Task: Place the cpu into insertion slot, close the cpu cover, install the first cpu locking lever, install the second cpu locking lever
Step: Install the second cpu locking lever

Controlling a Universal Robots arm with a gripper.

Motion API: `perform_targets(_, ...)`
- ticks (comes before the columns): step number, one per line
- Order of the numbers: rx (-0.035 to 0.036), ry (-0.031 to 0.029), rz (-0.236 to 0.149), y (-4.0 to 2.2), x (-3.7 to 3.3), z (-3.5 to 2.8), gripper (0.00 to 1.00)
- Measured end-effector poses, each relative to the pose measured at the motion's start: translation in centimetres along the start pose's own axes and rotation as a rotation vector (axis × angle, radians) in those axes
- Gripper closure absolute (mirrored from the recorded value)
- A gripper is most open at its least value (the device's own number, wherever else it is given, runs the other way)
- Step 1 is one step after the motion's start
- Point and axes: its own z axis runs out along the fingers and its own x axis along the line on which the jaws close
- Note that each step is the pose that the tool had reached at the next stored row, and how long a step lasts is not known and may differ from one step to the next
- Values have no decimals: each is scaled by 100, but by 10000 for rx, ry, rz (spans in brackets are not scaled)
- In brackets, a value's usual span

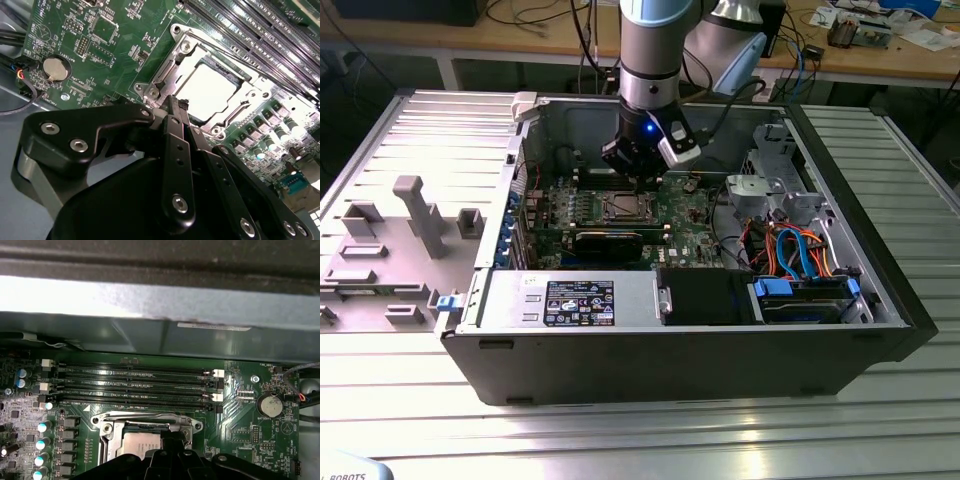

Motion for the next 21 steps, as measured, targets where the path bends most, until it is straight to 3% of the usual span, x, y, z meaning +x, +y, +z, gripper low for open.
perform_targets(6,-1,-2,2,-39,2,-1,89)
perform_targets(21,1,-1,3,-41,3,-16,89)
